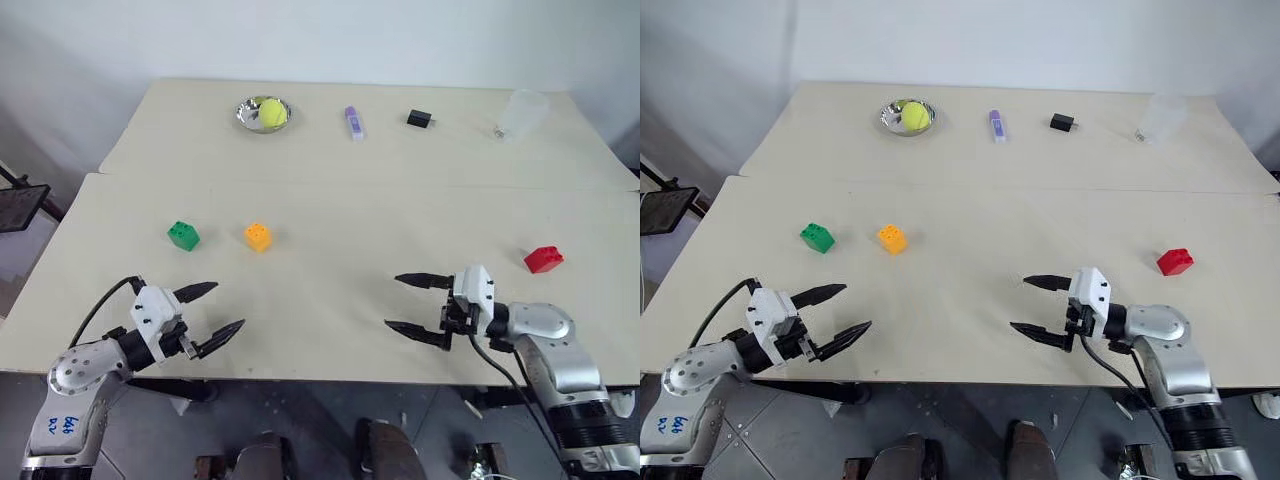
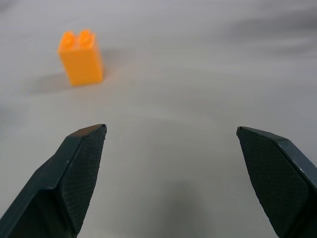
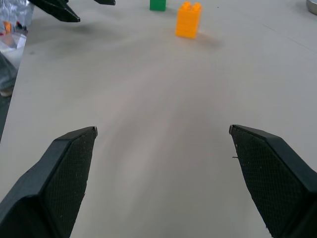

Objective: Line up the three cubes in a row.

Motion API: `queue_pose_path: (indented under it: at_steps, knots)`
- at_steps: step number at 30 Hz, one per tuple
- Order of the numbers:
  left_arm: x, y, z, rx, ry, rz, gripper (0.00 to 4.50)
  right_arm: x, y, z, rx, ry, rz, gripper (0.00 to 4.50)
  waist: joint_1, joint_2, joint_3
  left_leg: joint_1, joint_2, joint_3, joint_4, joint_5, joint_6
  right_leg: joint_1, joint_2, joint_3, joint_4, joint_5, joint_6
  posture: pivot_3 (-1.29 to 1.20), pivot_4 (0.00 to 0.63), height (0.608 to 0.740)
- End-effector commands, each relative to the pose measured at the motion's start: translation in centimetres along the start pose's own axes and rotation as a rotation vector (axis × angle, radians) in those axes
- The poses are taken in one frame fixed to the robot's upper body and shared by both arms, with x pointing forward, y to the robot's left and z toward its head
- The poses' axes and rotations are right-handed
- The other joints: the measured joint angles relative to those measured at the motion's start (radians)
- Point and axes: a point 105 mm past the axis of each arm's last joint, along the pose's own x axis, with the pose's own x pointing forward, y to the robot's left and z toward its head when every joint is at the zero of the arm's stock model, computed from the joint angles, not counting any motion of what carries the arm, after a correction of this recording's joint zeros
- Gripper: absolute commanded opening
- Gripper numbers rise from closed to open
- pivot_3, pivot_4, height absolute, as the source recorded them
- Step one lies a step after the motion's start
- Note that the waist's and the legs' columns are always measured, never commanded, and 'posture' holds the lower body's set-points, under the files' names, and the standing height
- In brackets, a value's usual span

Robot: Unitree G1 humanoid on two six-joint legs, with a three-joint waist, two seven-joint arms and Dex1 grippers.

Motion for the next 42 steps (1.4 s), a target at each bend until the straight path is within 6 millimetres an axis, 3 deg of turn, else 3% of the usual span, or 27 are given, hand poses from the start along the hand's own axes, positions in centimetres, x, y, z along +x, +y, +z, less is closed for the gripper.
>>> queue_pose_path:
  at_steps: [1,3,8,12,13,15,17,19,24,27,31,35,39,42]
  knots:
    - [-0.4,0.3,0.5,0.04,-0.003,-0.003,4.49,-0.5,-0.2,0.8,-0.031,-0.023,-0.02,4.5,0.0,0.0,0.0,0.0,0.0,0.0,0.0,0.0,0.0,0.0,0.0,0.0,0.0,0.0,0.0,0.0,0.15,0.74]
    - [-0.4,0.3,0.8,0.039,-0.022,-0.001,4.49,-0.8,-0.3,0.9,-0.036,-0.024,-0.054,4.5,0.0,0.0,0.0,0.0,0.0,0.0,0.0,0.0,0.0,0.0,0.0,0.0,0.0,0.0,0.0,0.0,0.15,0.74]
    - [1.2,-2.2,2.7,0.054,-0.099,-0.16,4.49,-5.4,-2.2,1.9,-0.033,-0.032,-0.377,4.5,0.016,0.0,0.0,-0.001,0.0,0.0,0.0,0.0,0.0,0.0,0.0,0.0,-0.001,0.0,0.0,0.0,0.15,0.74]
    - [3.8,-3.8,4.2,0.085,-0.163,-0.259,4.49,-11.5,-3.1,2.1,-0.033,-0.022,-0.703,4.5,0.047,0.001,-0.001,-0.001,-0.001,0.001,0.003,0.0,0.0,0.002,0.0,0.0,-0.001,0.0,0.001,0.0,0.15,0.74]
    - [4.9,-4.4,4.7,0.095,-0.186,-0.298,4.49,-14.8,-3.5,1.7,-0.033,-0.019,-0.872,4.5,0.05,0.001,-0.001,-0.001,-0.001,0.003,0.003,0.0,0.0,0.002,0.0,0.0,-0.001,0.0,0.0,0.0,0.15,0.74]
    - [6.3,-5.0,5.4,0.107,-0.214,-0.351,4.49,-19.2,-3.4,1.0,-0.03,-0.007,-1.087,4.5,0.052,0.001,-0.001,0.0,-0.001,0.007,0.004,0.0,0.0,0.003,0.0,0.001,-0.001,0.0,0.0,0.0,0.15,0.74]
    - [7.2,-5.5,6.0,0.099,-0.238,-0.395,4.49,-21.9,-2.8,-0.2,0.001,0.02,-1.208,4.5,0.049,0.002,-0.001,0.0,-0.001,0.008,0.004,0.0,0.001,0.003,0.0,0.002,-0.001,0.0,0.0,0.0,0.15,0.74]
    - [7.7,-5.9,6.3,0.09,-0.25,-0.426,4.49,-23.2,-2.2,-1.4,0.034,0.046,-1.264,4.5,0.04,0.002,-0.001,0.001,-0.001,0.009,0.003,0.0,0.001,0.003,0.001,0.002,-0.001,0.0,0.0,0.0,0.15,0.74]
    - [8.5,-6.2,6.5,0.066,-0.264,-0.445,4.49,-21.7,-2.9,-2.7,0.127,0.089,-1.204,4.5,0.0,0.006,-0.003,0.004,0.0,0.014,0.001,0.0,0.001,0.002,0.002,0.008,-0.001,0.0,0.0,0.0,0.15,0.74]
    - [8.5,-6.7,6.8,0.029,-0.273,-0.481,4.49,-19.5,-6.3,-1.4,0.185,0.127,-1.149,4.5,-0.012,0.007,-0.003,0.005,0.0,0.013,0.003,0.001,0.003,0.001,0.001,0.012,0.0,0.0,0.0,0.0,0.15,0.74]
    - [8.8,-6.5,6.8,0.033,-0.277,-0.455,4.49,-18.6,-9.1,-0.7,0.257,0.128,-1.157,4.5,-0.003,0.008,-0.003,0.005,-0.001,0.012,0.005,0.002,0.005,0.0,0.0,0.014,-0.002,0.003,0.0,0.0,0.15,0.74]
    - [8.9,-6.7,6.5,0.025,-0.268,-0.45,4.49,-18.6,-11.7,-2.3,0.32,0.209,-1.173,4.5,0.013,0.008,-0.003,0.002,-0.001,0.012,0.005,0.002,0.005,0.0,0.0,0.011,-0.001,0.004,-0.001,0.0,0.15,0.74]
    - [8.8,-6.8,6.4,0.026,-0.264,-0.444,4.49,-18.4,-12.8,-3.9,0.372,0.238,-1.178,4.5,0.023,0.008,-0.003,0.0,-0.001,0.016,0.004,0.002,0.005,-0.001,0.0,0.011,-0.002,0.004,0.001,0.0,0.15,0.74]
    - [8.6,-6.4,6.4,0.034,-0.261,-0.421,4.5,-18.2,-13.1,-4.5,0.377,0.239,-1.183,3.87,0.022,0.008,-0.003,0.0,-0.001,0.017,0.003,0.002,0.005,-0.001,0.0,0.011,-0.002,0.004,0.001,0.0,0.15,0.74]
